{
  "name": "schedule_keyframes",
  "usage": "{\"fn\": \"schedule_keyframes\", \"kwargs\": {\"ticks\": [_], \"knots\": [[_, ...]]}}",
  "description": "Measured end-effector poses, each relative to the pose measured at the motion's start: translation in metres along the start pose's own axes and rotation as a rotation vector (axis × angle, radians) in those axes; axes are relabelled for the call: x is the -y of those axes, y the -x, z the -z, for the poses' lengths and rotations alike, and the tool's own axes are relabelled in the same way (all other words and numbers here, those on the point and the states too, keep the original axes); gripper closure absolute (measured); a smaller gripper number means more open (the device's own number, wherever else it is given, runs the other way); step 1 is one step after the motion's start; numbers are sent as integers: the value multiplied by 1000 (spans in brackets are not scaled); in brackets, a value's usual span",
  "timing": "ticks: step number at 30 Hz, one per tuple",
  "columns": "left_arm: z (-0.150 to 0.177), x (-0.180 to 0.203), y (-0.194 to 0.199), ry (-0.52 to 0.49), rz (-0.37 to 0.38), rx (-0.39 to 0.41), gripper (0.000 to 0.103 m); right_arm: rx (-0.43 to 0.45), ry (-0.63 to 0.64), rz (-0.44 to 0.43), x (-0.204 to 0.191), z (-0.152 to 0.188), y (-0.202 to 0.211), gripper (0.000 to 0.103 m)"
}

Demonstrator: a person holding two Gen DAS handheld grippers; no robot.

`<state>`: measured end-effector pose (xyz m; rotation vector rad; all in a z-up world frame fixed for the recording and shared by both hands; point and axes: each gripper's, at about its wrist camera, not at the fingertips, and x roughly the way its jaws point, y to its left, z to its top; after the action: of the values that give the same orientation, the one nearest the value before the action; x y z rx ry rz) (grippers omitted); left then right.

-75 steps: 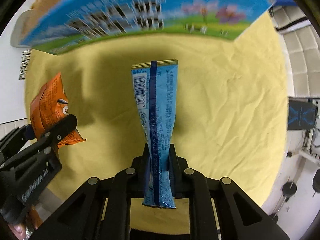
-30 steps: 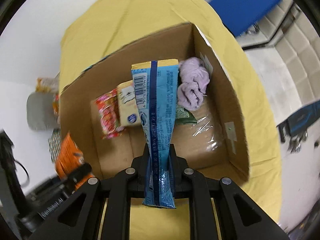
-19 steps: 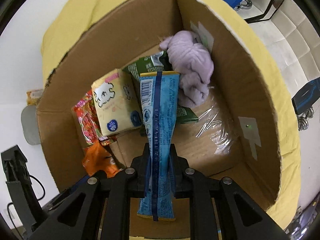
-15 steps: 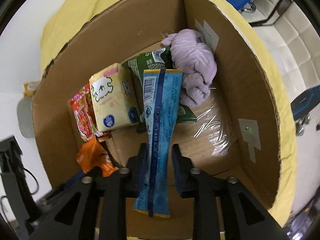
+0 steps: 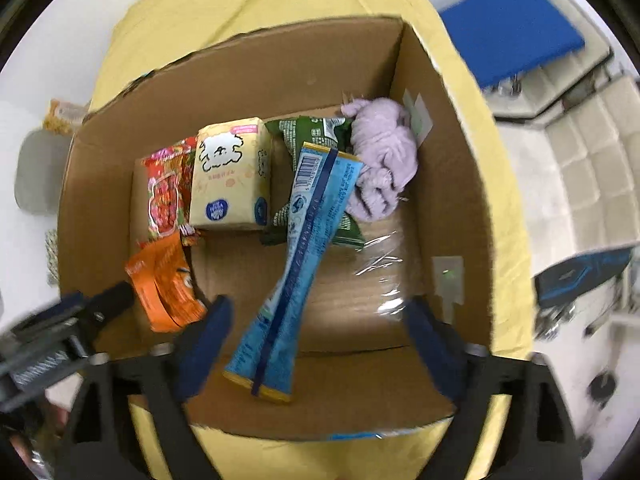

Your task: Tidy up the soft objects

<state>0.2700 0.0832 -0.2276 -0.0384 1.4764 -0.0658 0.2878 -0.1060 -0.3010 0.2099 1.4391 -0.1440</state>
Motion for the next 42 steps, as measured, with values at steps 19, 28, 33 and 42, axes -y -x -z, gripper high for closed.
{"fn": "schedule_keyframes", "kwargs": {"ticks": [19, 28, 33, 42], "knots": [[47, 11, 88, -37, -41, 216, 6, 119, 80, 30, 19, 42, 91, 4], [122, 19, 188, -43, -31, 325, 5, 244, 71, -2, 36, 101, 193, 4], [164, 21, 249, -44, -35, 406, 6, 328, 104, -36, 40, 143, 262, 4], [218, 25, 311, -40, -21, 444, 5, 414, 139, -72, 51, 203, 356, 4]]}}
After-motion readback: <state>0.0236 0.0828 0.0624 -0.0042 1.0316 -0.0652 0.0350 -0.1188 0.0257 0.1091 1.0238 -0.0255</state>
